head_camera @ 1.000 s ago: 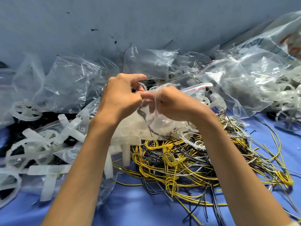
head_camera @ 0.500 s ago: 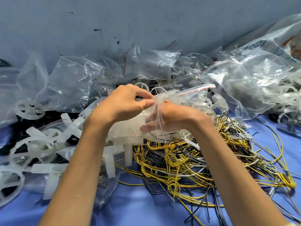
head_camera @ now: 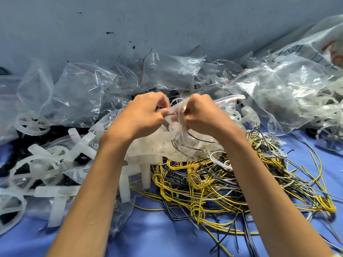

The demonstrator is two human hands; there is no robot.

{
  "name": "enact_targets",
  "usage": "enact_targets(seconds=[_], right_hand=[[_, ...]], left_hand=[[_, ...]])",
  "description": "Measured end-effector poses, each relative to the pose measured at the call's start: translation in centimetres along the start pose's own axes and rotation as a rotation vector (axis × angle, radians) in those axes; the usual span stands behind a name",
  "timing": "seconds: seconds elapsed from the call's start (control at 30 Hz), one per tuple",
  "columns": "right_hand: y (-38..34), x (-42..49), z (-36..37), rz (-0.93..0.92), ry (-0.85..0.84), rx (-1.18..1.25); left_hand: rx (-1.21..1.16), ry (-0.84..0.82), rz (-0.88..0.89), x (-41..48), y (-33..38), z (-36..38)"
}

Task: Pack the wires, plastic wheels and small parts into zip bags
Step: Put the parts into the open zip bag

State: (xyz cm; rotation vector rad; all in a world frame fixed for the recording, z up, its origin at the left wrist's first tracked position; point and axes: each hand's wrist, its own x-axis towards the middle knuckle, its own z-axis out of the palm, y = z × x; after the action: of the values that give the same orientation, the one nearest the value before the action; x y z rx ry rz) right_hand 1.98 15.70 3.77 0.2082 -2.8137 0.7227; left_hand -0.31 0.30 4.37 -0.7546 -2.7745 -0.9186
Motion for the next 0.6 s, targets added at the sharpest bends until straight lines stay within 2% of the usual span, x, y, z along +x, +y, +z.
enact_targets(seconds=[0.07,0.1,0.2,0.27,0.3,0.37,0.43,0.5,0.6], right_hand=[[-0.2,0.3,0.2,-0.025,0.041,0.042],[-0.5,0.2,0.3,-0.072,0.008,0.058],[-1.4,-0.4,1.0,-0.207,-0.285,0.074],[-1.8,-1.0,1.3,-0.182,-0.520,0.114],[-1.8,-1.1,1.4,-0.174,-0.576,0.110],[-1.5,-1.0,1.0,-0.165,-0.591,0.040],[-1.1,-1.1,-0.1,-0.168,-0.532,-0.015],[-0.6,-1.3,-1.6,-0.187,-0.458,0.013],[0.6,-1.9,-4.0,-0.131,-0.444,0.090]], left_hand=[[-0.009,0.043,-0.003,0.0,0.2,-0.1],[-0.015,0.070,-0.007,0.0,0.2,-0.2],[-0.032,0.125,-0.016,-0.1,0.4,-0.3],[-0.045,0.126,-0.005,-0.1,0.4,-0.2],[-0.047,0.120,0.001,-0.1,0.4,-0.2],[-0.053,0.113,0.008,0.0,0.4,-0.1],[-0.052,0.108,0.012,0.0,0.3,0.0],[-0.043,0.096,0.012,0.0,0.3,0.2],[-0.035,0.080,0.012,0.0,0.2,0.2]])
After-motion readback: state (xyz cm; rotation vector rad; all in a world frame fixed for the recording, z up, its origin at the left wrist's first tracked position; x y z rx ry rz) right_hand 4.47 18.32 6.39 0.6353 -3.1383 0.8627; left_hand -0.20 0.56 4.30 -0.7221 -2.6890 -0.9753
